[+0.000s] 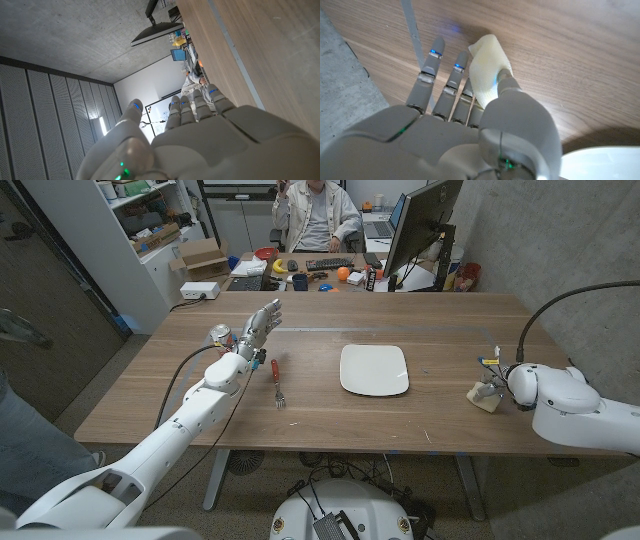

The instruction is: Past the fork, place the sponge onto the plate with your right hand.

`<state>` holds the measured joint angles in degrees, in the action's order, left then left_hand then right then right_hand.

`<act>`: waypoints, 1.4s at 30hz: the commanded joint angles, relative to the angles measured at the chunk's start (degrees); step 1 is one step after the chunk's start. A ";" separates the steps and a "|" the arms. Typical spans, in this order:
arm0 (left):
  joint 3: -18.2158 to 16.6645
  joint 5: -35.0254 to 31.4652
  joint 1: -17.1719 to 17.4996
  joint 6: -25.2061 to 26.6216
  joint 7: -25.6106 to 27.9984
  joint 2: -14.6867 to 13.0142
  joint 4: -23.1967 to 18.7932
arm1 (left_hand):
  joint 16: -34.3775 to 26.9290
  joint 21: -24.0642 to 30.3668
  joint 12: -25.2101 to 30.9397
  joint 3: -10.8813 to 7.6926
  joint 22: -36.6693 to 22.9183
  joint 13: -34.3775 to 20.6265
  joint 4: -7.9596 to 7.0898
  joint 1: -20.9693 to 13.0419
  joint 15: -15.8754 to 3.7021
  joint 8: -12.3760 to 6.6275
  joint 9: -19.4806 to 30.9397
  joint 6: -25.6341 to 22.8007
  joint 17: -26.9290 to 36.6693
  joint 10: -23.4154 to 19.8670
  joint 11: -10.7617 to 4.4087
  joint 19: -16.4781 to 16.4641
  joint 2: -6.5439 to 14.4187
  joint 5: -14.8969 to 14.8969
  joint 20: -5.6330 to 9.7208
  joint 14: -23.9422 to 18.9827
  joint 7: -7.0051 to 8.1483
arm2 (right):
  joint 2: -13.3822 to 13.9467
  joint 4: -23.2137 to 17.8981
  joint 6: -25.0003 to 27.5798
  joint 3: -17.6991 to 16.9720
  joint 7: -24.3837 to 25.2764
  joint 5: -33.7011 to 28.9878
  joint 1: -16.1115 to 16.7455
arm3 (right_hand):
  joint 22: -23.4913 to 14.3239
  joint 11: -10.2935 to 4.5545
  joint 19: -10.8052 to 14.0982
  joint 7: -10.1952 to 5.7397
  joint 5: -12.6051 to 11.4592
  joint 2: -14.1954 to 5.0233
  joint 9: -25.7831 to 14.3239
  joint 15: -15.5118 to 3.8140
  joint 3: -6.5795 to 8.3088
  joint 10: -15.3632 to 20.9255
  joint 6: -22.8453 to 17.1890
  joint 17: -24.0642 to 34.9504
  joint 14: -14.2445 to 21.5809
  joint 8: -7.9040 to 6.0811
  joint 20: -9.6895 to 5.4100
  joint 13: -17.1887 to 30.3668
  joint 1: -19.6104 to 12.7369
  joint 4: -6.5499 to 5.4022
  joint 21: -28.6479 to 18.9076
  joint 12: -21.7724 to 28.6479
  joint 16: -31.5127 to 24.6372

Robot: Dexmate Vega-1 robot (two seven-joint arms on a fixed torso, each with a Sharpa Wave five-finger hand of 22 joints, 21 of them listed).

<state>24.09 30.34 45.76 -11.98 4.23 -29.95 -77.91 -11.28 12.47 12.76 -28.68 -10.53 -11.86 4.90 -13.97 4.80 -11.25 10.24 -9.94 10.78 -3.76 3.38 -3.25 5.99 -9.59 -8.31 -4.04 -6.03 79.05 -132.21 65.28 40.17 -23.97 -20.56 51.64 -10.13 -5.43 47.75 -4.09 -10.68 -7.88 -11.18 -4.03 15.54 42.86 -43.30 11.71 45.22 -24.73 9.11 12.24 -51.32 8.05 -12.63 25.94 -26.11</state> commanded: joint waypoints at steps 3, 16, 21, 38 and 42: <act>0.26 0.23 -0.13 0.43 -0.36 0.05 0.34 | -0.22 -0.08 0.44 -0.22 -0.10 -0.23 0.16 -0.21 0.37 -0.01 0.28 -0.33 0.13 -0.33 -0.01 -0.35 0.58 -0.30 -0.20 -0.38 -0.03 | 2.71 -5.02 1.63 -2.77 11.38 1.07 4.86 | -0.02 -0.20 1.00 -3.16 0.37 -1.54 -0.19 -1.61 1.50 4.63 -8.88 -0.01 4.27 -1.29 -1.24 -0.28 -2.06 0.30 -0.14 0.94 -1.14; 0.21 0.51 0.48 0.61 -0.37 -0.17 -0.13 | -0.15 -0.16 0.41 -0.22 -0.11 -0.23 0.17 -0.16 0.42 0.06 0.29 -0.30 0.14 -0.37 -0.06 -0.27 0.54 -0.28 -0.27 -0.34 0.00 | 5.50 -9.54 2.78 -5.77 13.40 2.88 5.36 | -0.03 -0.23 1.18 -2.69 0.51 -1.57 -0.21 -1.83 2.00 6.40 -9.86 0.00 5.91 -1.30 -1.76 -0.52 -2.46 0.26 -0.06 0.96 -1.21; 0.11 0.59 0.71 0.74 -0.24 -0.30 -0.40 | -0.14 -0.17 0.37 -0.23 -0.11 -0.23 0.17 -0.13 0.43 0.09 0.29 -0.28 0.14 -0.32 -0.13 -0.27 0.54 -0.28 -0.26 -0.37 -0.01 | 6.45 -11.66 2.85 -7.35 14.28 4.56 5.88 | -0.03 -0.19 0.93 -2.54 0.49 -1.76 -0.22 -1.54 2.23 6.39 -9.80 -0.06 5.77 -1.16 -1.76 -0.59 -2.54 0.18 0.08 0.75 -0.91; -0.16 0.23 0.41 0.97 -0.50 -1.28 -1.98 | -0.06 -0.21 0.30 -0.29 -0.11 -0.23 0.19 -0.12 0.48 0.17 0.29 -0.22 0.14 -0.29 0.00 -0.31 0.57 -0.28 -0.28 -0.33 -0.09 | 8.95 -18.44 5.07 -7.86 11.82 -1.00 6.18 | -0.04 -0.27 0.68 -2.52 0.55 -1.72 -0.23 -1.62 2.43 6.86 -9.98 0.20 5.93 -0.80 -1.67 -0.79 -2.67 0.00 0.29 0.19 -0.69; -0.27 0.18 0.49 1.20 -0.53 -1.67 -2.53 | -0.04 -0.24 0.28 -0.31 -0.11 -0.23 0.21 -0.13 0.51 0.21 0.29 -0.16 0.14 -0.25 -0.01 -0.29 0.58 -0.29 -0.26 -0.30 -0.08 | 8.17 -19.58 5.96 -6.03 8.39 -6.31 5.11 | -0.05 -0.28 0.66 -2.35 0.56 -1.66 -0.24 -1.41 2.45 7.17 -10.18 0.25 6.14 -0.78 -1.59 -0.83 -2.72 0.01 0.31 0.15 -0.73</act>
<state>24.13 30.71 46.28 -11.35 3.71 -30.78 -79.13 -11.28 12.47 12.76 -28.68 -10.52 -11.86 4.89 -13.98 5.09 -11.25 10.24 -9.93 10.78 -3.76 3.38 -3.24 5.99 -9.59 -8.31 -4.32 -6.03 86.79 -148.02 69.55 33.69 -11.76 -21.50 57.31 -10.14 -5.65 48.66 -1.02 -10.09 -9.59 -11.36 -5.54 17.58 49.47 -47.12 11.72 50.78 -25.32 7.56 11.43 -53.51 8.06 -12.63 26.26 -26.84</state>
